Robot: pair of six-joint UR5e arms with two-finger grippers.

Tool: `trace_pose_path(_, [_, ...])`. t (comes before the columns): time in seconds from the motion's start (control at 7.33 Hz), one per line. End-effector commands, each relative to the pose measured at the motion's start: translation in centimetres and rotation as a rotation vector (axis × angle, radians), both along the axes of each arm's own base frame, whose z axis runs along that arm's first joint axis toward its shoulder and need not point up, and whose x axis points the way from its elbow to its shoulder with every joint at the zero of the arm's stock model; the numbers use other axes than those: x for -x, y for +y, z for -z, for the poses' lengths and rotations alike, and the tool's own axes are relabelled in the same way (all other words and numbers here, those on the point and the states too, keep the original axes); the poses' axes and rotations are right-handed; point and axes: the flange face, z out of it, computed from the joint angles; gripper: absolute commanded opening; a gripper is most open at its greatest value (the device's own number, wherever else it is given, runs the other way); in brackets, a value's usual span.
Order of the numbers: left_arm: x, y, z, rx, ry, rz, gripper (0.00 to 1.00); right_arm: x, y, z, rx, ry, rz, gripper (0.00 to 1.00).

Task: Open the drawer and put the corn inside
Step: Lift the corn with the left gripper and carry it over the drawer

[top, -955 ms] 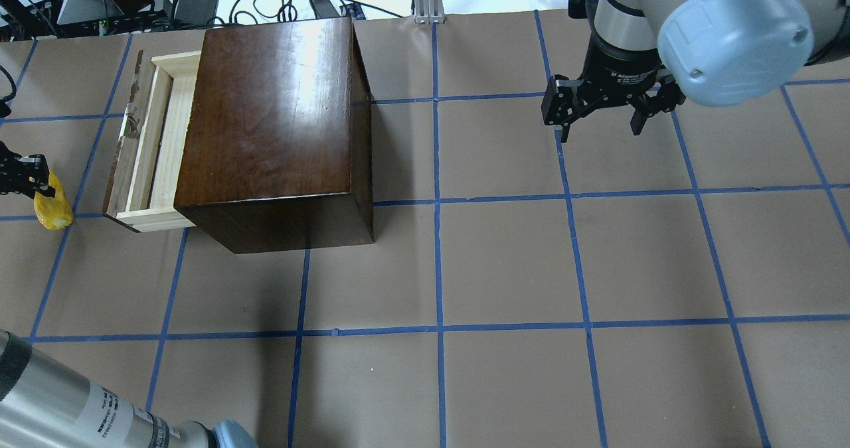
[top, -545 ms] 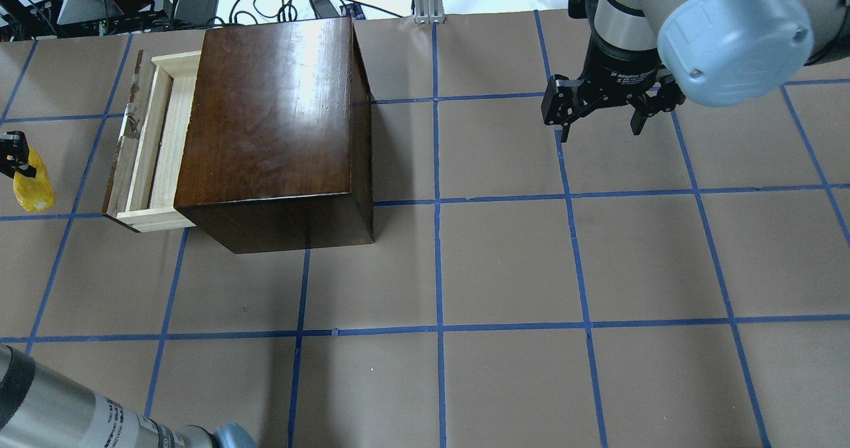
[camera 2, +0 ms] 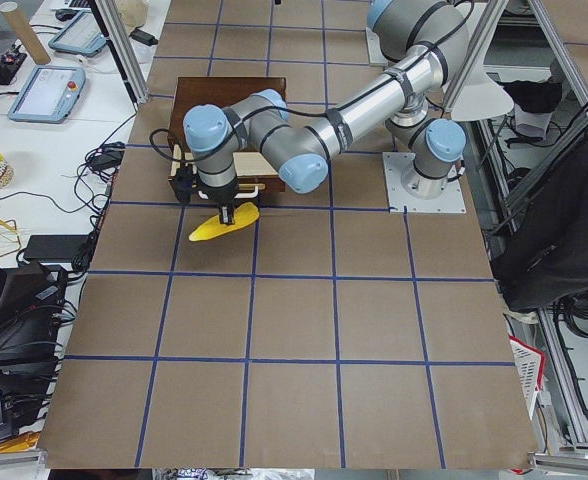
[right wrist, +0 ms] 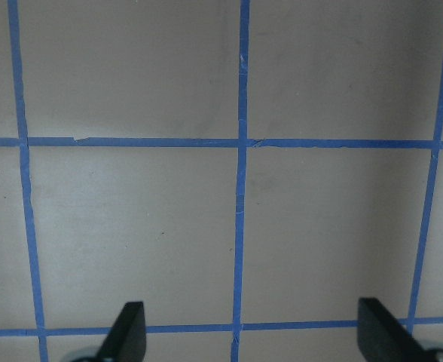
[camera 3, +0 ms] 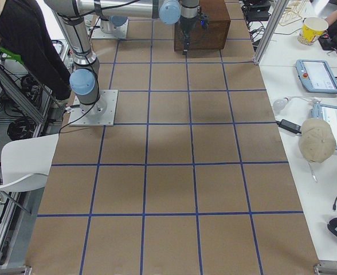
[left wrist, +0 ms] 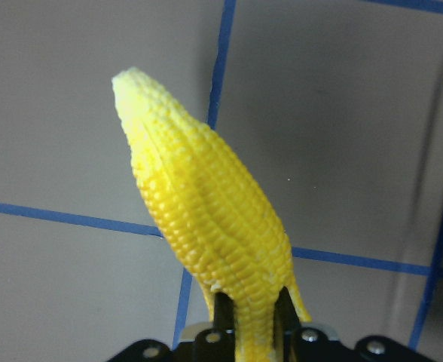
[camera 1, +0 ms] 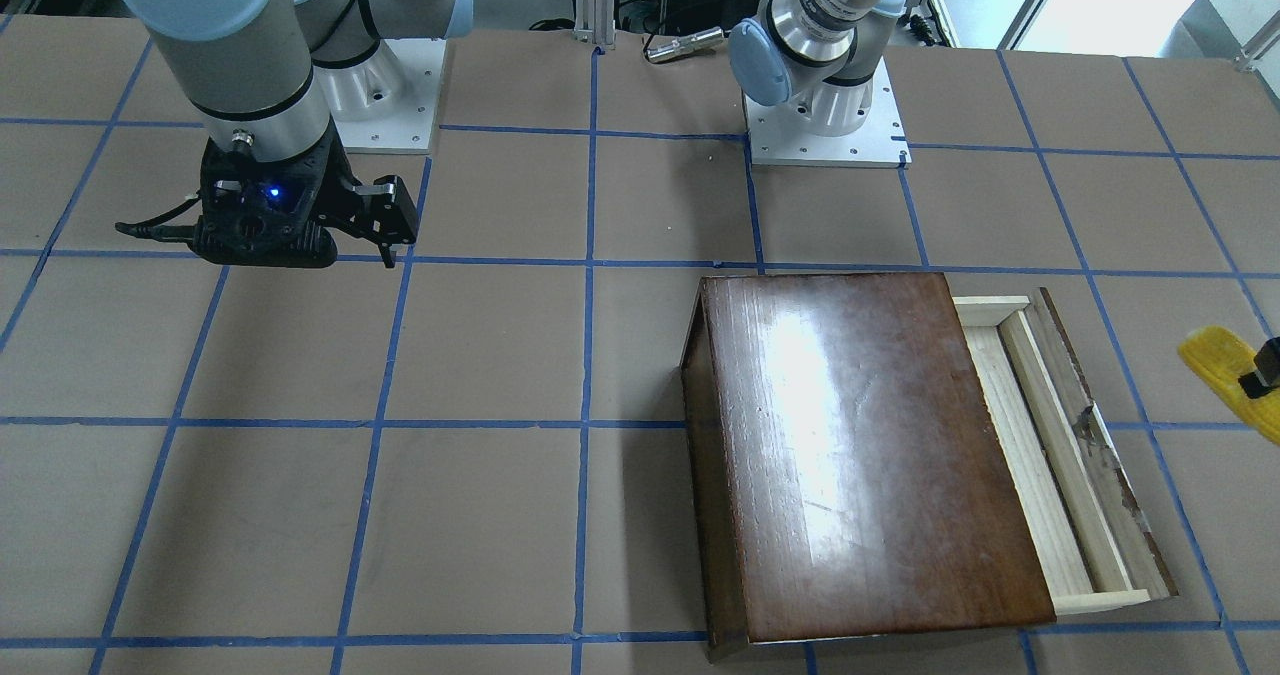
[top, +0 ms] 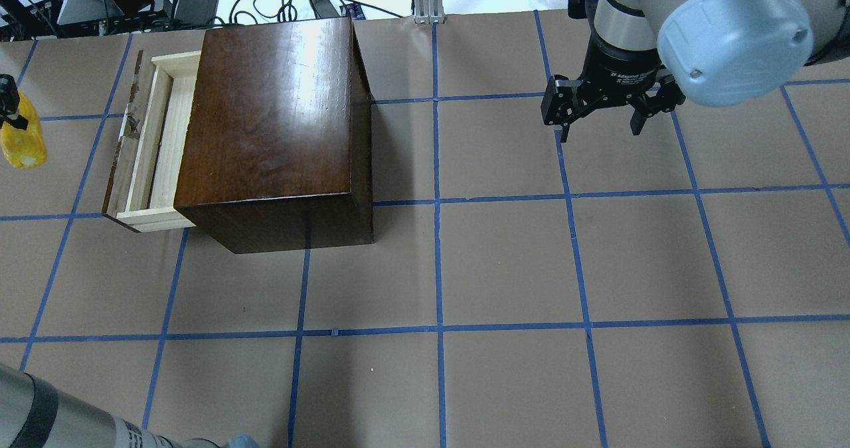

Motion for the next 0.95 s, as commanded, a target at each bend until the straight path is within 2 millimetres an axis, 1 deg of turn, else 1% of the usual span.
trace_pose_path(0.0, [7.8,-0.5,-2.4,-0.025,0.017,0.114,0.0,0.0,0.0,0.0,0.0,-0.003,0.0,1.0])
trace_pose_path(0.14, [10.0,-0.5,-2.8,-0.045,0.028,0.148,0.0,0.0,0.0,0.0,0.0,0.0,0.0,1.0])
trace_pose_path(0.27, [13.1,-1.0,-2.7,-0.052,0.029,0.198,0.0,0.0,0.0,0.1,-0.001,0.0,0.0,1.0])
trace_pose_path(0.41, [16.0,-1.3,-2.3,-0.061,0.032,0.25,0.0,0.0,0.0,0.1,0.0,-0.001,0.0,1.0])
trace_pose_path(0.55, [16.7,-1.0,-1.0,-0.075,0.041,0.322,0.0,0.0,0.0,0.1,-0.001,-0.001,0.0,1.0])
trace_pose_path(0.68, [16.5,-0.6,0.7,-0.095,0.057,0.389,0.0,0.0,0.0,-0.1,0.002,0.0,0.0,1.0])
trace_pose_path(0.82, [16.7,-0.4,1.5,-0.103,0.065,0.408,0.0,0.0,0.0,-0.1,0.002,0.0,0.0,1.0])
